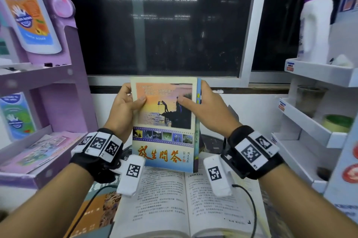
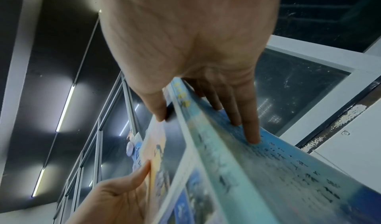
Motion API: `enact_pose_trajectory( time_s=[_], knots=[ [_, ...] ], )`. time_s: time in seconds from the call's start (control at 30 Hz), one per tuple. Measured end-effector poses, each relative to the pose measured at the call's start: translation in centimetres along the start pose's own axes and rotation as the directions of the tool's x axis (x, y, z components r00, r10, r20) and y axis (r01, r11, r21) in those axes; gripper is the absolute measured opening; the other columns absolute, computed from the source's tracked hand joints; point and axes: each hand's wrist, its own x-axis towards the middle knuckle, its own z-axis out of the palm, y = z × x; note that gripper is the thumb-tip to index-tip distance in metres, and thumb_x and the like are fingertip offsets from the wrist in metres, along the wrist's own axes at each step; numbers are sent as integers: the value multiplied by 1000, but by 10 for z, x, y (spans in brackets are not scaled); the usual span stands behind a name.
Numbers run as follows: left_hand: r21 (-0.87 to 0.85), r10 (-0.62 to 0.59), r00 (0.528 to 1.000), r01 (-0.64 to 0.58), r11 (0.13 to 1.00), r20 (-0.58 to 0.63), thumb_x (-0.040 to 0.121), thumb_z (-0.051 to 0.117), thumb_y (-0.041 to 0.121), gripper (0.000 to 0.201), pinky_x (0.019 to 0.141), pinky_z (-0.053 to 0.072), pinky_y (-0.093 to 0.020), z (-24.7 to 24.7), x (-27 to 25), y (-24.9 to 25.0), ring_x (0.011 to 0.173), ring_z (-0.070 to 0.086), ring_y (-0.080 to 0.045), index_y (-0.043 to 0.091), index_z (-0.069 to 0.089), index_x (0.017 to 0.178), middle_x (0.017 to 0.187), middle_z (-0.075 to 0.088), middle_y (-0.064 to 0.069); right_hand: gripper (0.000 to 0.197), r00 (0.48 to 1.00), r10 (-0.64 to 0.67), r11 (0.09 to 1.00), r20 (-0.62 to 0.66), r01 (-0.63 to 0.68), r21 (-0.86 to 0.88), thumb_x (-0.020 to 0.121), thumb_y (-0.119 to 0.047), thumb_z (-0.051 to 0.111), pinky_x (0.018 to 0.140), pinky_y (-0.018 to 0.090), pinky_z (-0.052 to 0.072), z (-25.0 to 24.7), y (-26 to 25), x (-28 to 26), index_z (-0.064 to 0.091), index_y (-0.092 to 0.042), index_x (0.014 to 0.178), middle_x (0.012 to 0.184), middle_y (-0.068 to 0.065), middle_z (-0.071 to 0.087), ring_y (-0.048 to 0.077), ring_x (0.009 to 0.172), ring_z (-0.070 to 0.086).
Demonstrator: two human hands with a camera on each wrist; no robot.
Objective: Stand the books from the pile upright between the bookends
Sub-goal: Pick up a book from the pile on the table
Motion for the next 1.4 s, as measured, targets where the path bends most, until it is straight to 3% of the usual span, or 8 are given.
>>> enact_pose_trajectory(
  time_s=[0.2, 0.37, 0.57, 0.7, 0.83, 1.07, 1.23, 1.4],
  knots=[
    [216, -36, 999, 36, 976, -8, 97, 48, 9, 28, 83, 55, -35, 5, 5, -15, 105, 65, -22, 17, 43, 123, 119, 65, -5, 35, 995, -58, 993, -81, 49, -104, 91, -38, 55, 71, 34, 53, 20, -1, 4, 43, -19, 118, 100, 7, 62, 23, 88, 58],
    [125, -78, 996, 83, 989, -42, 99, 46, 28, 36, 74, 53, -27, 15, 11, -12, 97, 66, -14, 12, 43, 130, 114, 66, -2, 26, 972, -150, 986, -180, 135, -95, 92, -31, 54, 72, 37, 52, 33, -17, 0, 49, -20, 114, 90, 5, 65, 22, 80, 59],
    [-68, -90, 995, 93, 993, 38, 102, 31, 34, 51, 79, 54, -26, 22, 12, -4, 100, 61, -23, -4, 43, 135, 118, 58, -18, 19, 951, -246, 969, -186, 245, -26, 92, -28, 57, 61, 22, 45, 45, -43, -14, 51, -21, 108, 79, -2, 63, 13, 69, 56],
    [-182, -84, 995, 94, 979, 62, 100, 33, 34, 47, 70, 55, -24, 24, 11, -2, 83, 66, -19, -1, 52, 125, 96, 65, -10, 26, 959, -225, 972, -173, 233, 29, 88, -24, 61, 57, 17, 46, 45, -50, -18, 49, -22, 111, 78, -2, 62, 10, 66, 57],
    [-230, -60, 998, 63, 971, 19, 101, 33, 33, 32, 55, 50, -18, 29, 11, -3, 60, 63, -10, 12, 55, 93, 66, 65, 2, 40, 983, -181, 983, -41, 179, -45, 84, -33, 61, 73, 36, 56, 43, -57, -18, 46, -30, 120, 100, 3, 65, 21, 84, 61],
    [-244, 27, 999, -21, 970, 23, 103, 29, 20, 25, 57, 51, -19, 29, 9, 6, 62, 64, -8, 15, 52, 96, 65, 65, 5, 53, 991, -75, 984, 112, 92, -151, 78, -33, 65, 72, 29, 53, 27, -79, -18, 46, -34, 128, 110, 1, 60, 21, 94, 59],
    [-180, 29, 998, -17, 984, 62, 103, 29, 19, 24, 69, 51, -21, 35, 19, 4, 74, 63, -9, 14, 52, 101, 78, 64, 1, 30, 997, -53, 979, 60, 64, -194, 82, -24, 59, 64, 32, 55, 25, -75, -12, 56, -28, 111, 99, 4, 61, 24, 85, 62],
    [149, -44, 995, 30, 988, 89, 102, 35, 31, 29, 83, 46, -31, 20, 30, 2, 94, 59, -14, 21, 58, 118, 103, 65, 1, 22, 997, -79, 979, 9, 79, -189, 86, -20, 54, 71, 37, 58, 22, -71, -11, 62, -22, 106, 94, 5, 65, 26, 82, 63]
  ],
)
